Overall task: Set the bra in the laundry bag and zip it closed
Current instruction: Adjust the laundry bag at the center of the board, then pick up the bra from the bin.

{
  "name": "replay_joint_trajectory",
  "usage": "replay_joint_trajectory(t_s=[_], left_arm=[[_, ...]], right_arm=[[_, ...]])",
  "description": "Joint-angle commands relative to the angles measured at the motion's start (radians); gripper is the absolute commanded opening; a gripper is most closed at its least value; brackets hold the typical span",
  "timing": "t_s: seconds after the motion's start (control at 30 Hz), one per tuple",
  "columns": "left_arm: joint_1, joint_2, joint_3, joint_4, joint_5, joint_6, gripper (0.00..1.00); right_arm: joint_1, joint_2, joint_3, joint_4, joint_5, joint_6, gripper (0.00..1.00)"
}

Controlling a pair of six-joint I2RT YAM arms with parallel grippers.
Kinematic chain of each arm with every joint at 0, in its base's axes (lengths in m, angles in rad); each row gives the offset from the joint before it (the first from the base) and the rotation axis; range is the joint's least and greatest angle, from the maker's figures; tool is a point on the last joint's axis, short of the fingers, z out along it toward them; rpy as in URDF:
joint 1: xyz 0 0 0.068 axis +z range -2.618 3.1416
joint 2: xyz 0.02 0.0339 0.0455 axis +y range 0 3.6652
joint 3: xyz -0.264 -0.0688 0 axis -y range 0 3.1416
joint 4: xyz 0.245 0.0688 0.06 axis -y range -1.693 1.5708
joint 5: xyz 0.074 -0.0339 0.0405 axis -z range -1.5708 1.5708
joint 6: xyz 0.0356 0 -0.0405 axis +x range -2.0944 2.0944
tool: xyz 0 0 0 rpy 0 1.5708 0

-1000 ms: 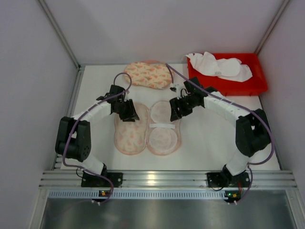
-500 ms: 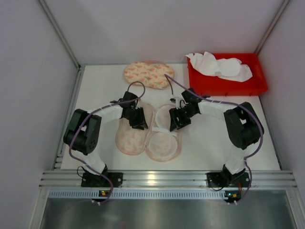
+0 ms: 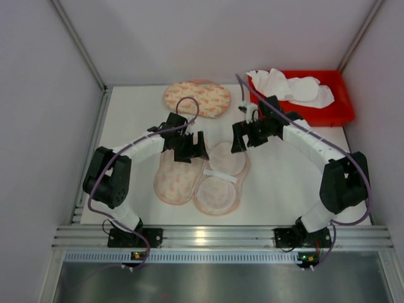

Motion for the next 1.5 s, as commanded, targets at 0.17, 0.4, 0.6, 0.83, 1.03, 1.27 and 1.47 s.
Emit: replay_joint_trajectory(t_s=[0.17, 0.4, 0.6, 0.83, 1.03, 1.27, 1.47], left_arm=[[0.001, -0.148, 0.336, 0.047, -0.147, 0.243, 0.99], [0.033, -0.066, 0.457, 0.041, -0.247, 0.243, 0.99], [0.045, -0.06, 0.416, 0.041, -0.196, 0.216, 0.98], [0.068, -0.057, 0.371, 0.041, -0.183, 0.2, 0.99], [0.091, -0.03, 0.35, 0.042, -0.166, 0.182, 0.99], [0.14, -0.006, 0.342, 0.039, -0.135, 0.153, 0.99], [0.186, 0.0, 0.327, 0.041, -0.098, 0.128, 0.99]], right_arm=[[-0.228, 0.035, 0.533, 0.082, 0.205, -0.081, 0.99], [-0.286, 0.326, 0.86, 0.112, 0.407, -0.088, 1.0], [-0.328, 0.544, 0.93, 0.283, 0.377, 0.103, 0.92], [-0.328, 0.673, 0.942, 0.466, 0.554, 0.237, 0.73], [-0.329, 0.777, 0.991, 0.547, 0.577, 0.278, 0.65], [-0.329, 0.877, 1.039, 0.612, 0.609, 0.303, 0.64], [-0.331, 0.906, 1.042, 0.619, 0.602, 0.305, 0.4]])
